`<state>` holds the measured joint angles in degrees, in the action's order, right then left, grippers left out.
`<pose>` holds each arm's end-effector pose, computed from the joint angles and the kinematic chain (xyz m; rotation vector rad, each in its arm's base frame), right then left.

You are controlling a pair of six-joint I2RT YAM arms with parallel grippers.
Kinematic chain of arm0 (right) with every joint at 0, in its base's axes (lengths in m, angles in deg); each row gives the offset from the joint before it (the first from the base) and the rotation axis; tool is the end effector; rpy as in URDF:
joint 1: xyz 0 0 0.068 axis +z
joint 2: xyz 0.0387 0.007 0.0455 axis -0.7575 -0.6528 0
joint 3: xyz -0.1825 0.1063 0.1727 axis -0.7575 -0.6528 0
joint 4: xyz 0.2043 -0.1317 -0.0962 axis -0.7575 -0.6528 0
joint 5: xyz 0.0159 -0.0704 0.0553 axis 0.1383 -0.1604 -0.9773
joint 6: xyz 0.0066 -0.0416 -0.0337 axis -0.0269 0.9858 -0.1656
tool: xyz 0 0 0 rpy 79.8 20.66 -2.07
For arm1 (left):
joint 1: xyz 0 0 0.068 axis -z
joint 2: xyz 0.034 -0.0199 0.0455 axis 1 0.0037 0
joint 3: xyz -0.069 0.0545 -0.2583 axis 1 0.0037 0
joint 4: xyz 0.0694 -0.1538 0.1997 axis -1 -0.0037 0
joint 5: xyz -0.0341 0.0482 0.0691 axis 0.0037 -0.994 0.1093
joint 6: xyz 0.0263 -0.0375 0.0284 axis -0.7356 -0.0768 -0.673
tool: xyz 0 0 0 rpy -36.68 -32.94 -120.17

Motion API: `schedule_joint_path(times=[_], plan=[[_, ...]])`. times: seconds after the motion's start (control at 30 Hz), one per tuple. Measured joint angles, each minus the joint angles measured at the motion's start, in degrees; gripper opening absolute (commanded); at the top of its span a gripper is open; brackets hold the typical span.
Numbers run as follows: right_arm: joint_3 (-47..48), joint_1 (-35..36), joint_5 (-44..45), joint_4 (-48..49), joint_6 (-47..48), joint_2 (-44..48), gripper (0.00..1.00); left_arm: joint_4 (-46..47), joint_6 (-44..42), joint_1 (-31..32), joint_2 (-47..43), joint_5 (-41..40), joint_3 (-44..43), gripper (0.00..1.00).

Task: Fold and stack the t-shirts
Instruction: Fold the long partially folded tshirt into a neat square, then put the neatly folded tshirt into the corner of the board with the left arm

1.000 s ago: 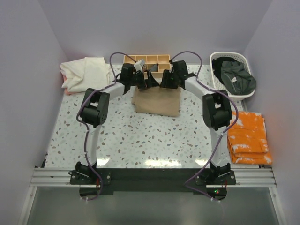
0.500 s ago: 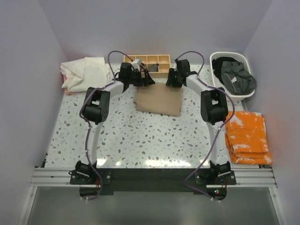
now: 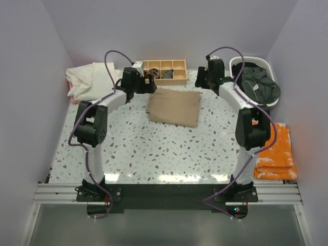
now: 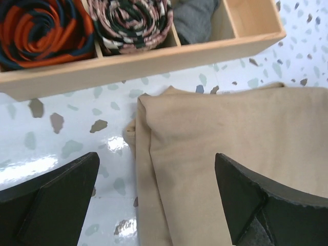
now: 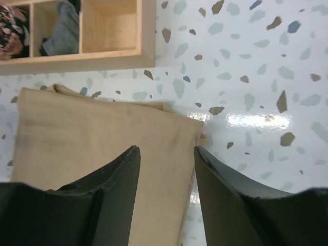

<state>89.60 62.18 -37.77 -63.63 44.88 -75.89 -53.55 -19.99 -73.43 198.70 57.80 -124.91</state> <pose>0.4629 0.1057 0.2441 0.0765 2.2404 0.2647 0.4615 -0.1421 0.1922 0.0643 2.1524 -0.5542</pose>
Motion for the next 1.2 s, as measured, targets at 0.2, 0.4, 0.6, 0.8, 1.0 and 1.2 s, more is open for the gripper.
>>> schedule_joint_path(times=[0.2, 0.4, 0.6, 0.8, 1.0, 1.2], plan=[[-6.93, -0.20, 0.81, 0.87, -1.18, 13.40, 0.51, -1.38, 0.04, -0.13, -8.26, -3.19, 3.63, 1.00], [-16.09, -0.20, -1.11, 0.61, -3.50, 20.92, 0.51, -1.62, 0.00, -0.13, -8.02, -1.20, 12.39, 0.96], [-24.72, -0.20, -2.25, -0.63, -4.31, 25.49, 0.51, -1.11, -0.59, -0.13, -7.10, 0.35, 16.61, 0.97], [-29.44, -0.20, -3.08, -0.02, -4.37, 27.26, 0.51, 2.01, -0.90, -0.17, -6.97, 5.46, 17.25, 0.94], [-31.65, -0.20, -3.02, -0.63, -4.66, 25.00, 0.51, 8.87, -0.59, -0.17, -3.30, 19.19, 17.14, 0.89], [-31.23, -0.20, -2.91, -0.72, -5.40, 17.70, 0.51, 13.51, 0.07, -0.24, 0.50, 28.87, 15.34, 0.89]])
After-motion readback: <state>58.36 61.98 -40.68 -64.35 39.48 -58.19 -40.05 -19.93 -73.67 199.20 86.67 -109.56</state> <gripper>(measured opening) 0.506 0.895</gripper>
